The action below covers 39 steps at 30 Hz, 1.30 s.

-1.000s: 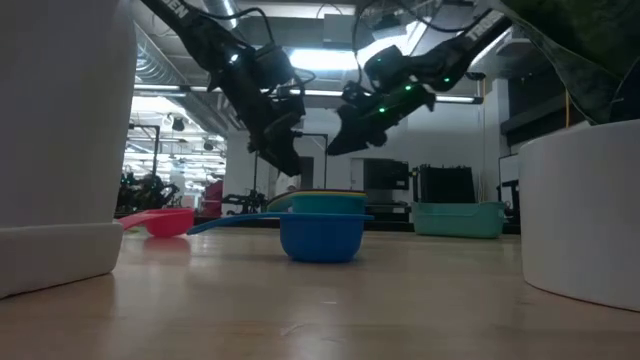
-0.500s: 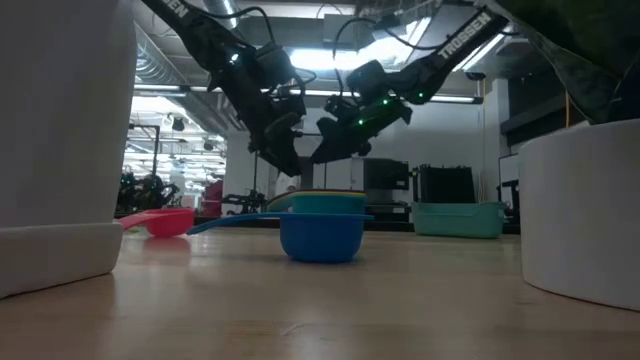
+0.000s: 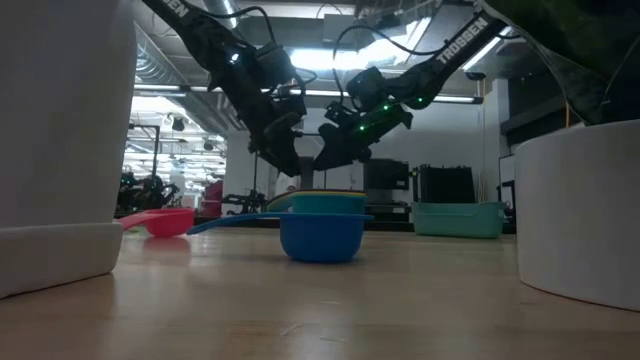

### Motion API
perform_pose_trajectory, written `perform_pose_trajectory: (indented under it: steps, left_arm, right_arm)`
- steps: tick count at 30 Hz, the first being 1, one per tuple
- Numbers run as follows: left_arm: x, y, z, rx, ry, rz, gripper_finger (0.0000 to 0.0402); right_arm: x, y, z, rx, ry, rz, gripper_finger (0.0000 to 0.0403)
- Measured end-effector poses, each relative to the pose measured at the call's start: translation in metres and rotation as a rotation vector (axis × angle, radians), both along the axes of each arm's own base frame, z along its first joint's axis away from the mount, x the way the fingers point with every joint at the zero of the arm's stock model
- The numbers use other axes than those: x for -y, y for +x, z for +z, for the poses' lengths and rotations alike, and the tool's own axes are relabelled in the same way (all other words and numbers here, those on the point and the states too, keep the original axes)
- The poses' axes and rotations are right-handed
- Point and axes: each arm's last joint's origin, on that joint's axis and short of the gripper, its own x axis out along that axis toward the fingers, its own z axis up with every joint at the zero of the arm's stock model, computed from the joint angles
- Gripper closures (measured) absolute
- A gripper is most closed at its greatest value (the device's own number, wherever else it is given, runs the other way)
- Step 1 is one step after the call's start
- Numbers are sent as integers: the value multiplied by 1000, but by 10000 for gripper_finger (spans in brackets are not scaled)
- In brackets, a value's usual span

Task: Nest measuring cups in basket
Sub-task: Stack the orange measuring cup on top of the dark blue measuring cup

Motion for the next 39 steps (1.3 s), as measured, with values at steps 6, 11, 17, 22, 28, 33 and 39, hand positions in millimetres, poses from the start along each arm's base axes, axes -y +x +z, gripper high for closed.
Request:
perform_pose_trajectory:
  steps: [6,11,17,22,28,33,39]
  left_arm:
    - [1,1,0,0,0,-3,256]
    - [3,2,0,0,0,-11,256]
    - [8,5,0,-1,0,-25,256]
    - [10,6,0,0,-1,-33,256]
    - [10,6,0,0,0,-32,256]
    - [10,6,0,0,0,-32,256]
    - [10,6,0,-1,0,-32,256]
  right_arm:
    - [-2,-2,-4,-40,28,1,274]
    - [-3,-3,-6,-67,41,5,274]
    - [-1,-2,-18,-97,37,19,274]
    - [0,0,-33,-127,58,20,274]
    - [1,1,-37,-141,50,30,274]
    - [0,0,-38,-138,63,49,274]
    - [-4,-1,-40,-146,122,107,274]
